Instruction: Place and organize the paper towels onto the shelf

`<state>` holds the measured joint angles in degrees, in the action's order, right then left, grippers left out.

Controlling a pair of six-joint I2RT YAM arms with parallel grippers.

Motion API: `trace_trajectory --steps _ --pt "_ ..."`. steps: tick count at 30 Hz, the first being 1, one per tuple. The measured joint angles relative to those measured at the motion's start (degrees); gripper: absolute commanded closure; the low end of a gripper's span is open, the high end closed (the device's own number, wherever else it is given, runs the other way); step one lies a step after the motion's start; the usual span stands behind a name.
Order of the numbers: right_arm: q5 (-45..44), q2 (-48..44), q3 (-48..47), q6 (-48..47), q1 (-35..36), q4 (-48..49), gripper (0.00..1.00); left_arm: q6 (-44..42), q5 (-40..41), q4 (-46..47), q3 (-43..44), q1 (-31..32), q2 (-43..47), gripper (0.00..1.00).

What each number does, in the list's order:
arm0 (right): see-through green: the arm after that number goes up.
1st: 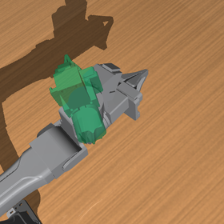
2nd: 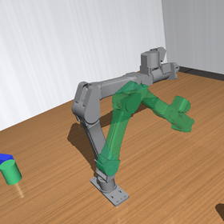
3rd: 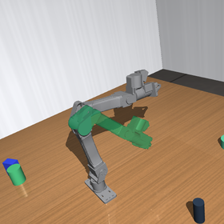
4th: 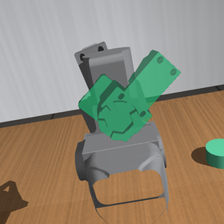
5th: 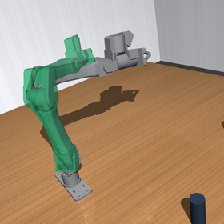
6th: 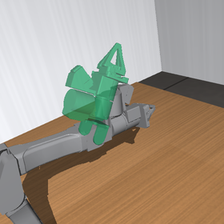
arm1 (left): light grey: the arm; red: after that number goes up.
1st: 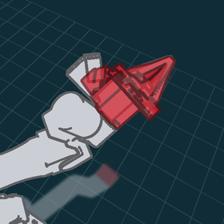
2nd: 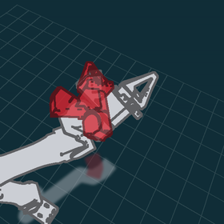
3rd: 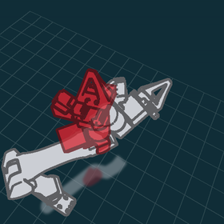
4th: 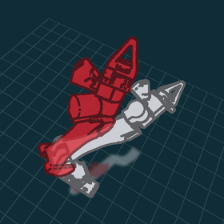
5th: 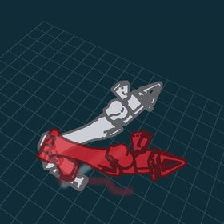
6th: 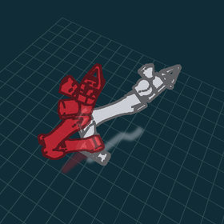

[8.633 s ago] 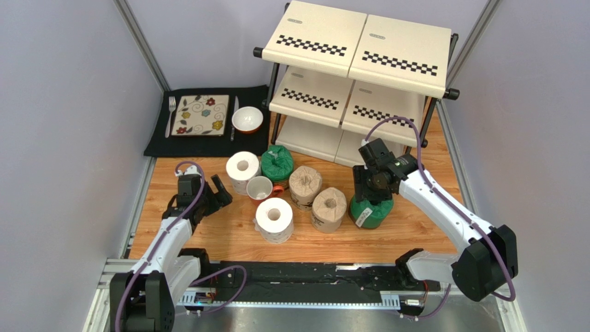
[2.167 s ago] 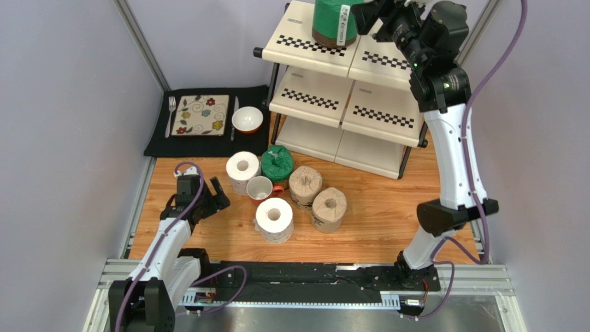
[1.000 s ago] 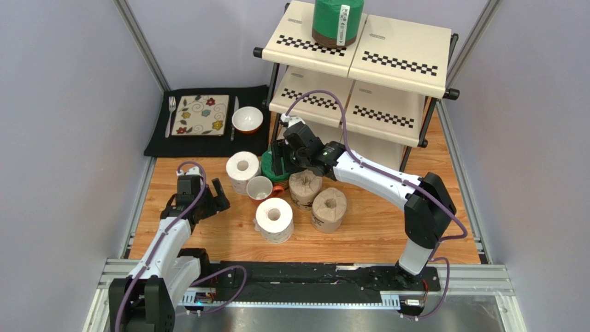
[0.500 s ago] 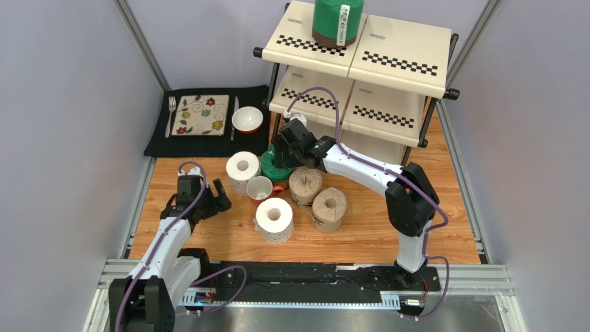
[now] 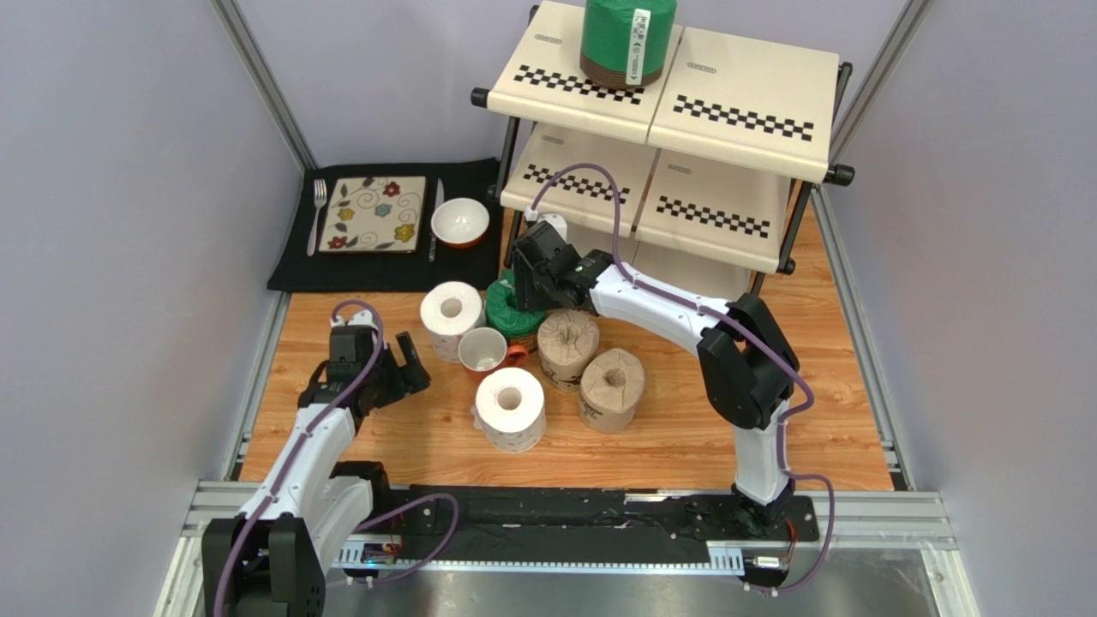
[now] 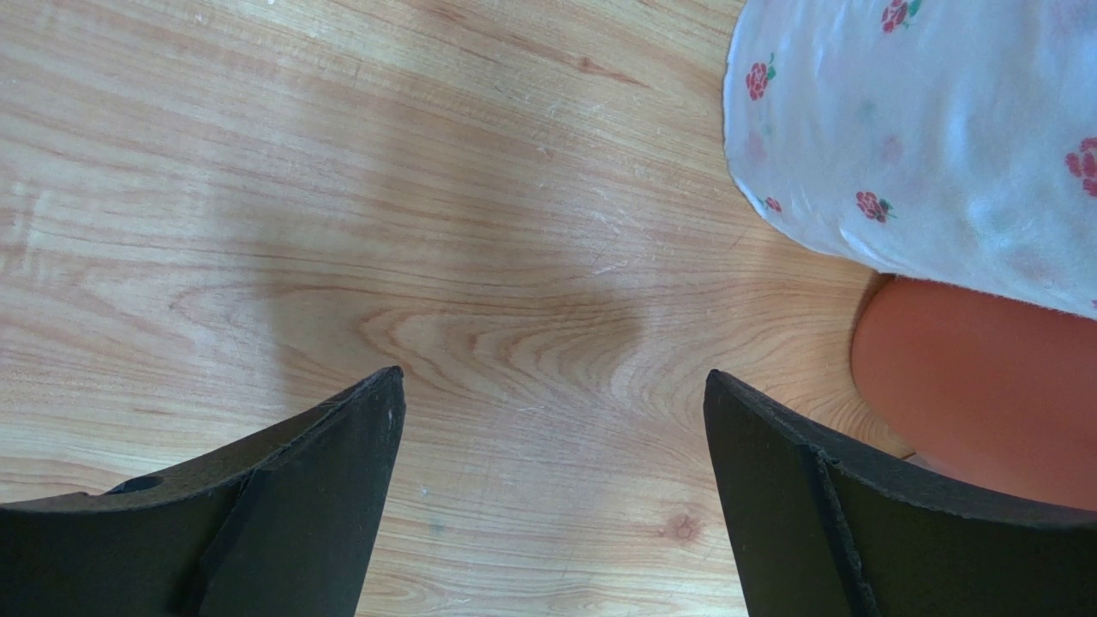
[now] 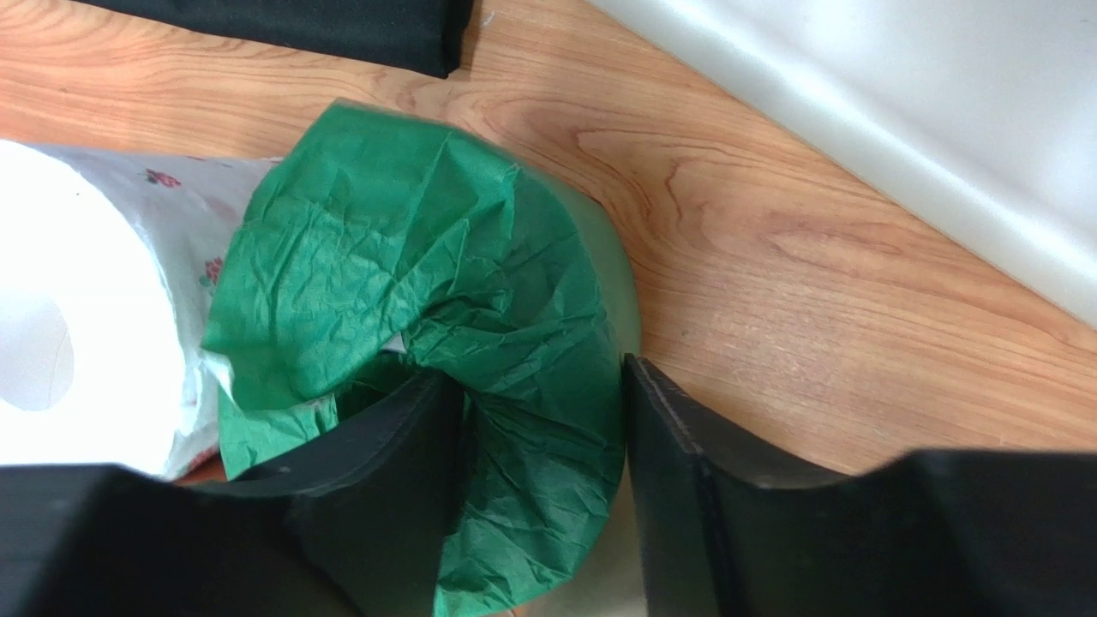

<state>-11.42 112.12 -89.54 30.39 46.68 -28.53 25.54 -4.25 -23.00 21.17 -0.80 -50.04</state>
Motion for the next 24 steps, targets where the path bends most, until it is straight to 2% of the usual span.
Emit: trace_trajectory --steps 4,12,16,24 --pt "0.1 1.9 -2.3 -0.4 0.0 -0.5 0.61 0.0 0.0 0.0 0.0 0.0 0.0 0.05" --pt "0.4 0.3 -1.7 -2.4 0.0 -1.4 0.62 0.0 0.0 0.0 0.0 0.0 0.0 0.05" --pt "2.9 -6.6 -0.3 -5.4 0.0 -2.2 0.62 0.0 0.0 0.0 0.0 0.0 0.0 0.05" --pt "12.7 -26.4 -1.9 -13.9 0.7 -0.4 0.62 0.0 0.0 0.0 0.0 0.0 0.0 0.05"
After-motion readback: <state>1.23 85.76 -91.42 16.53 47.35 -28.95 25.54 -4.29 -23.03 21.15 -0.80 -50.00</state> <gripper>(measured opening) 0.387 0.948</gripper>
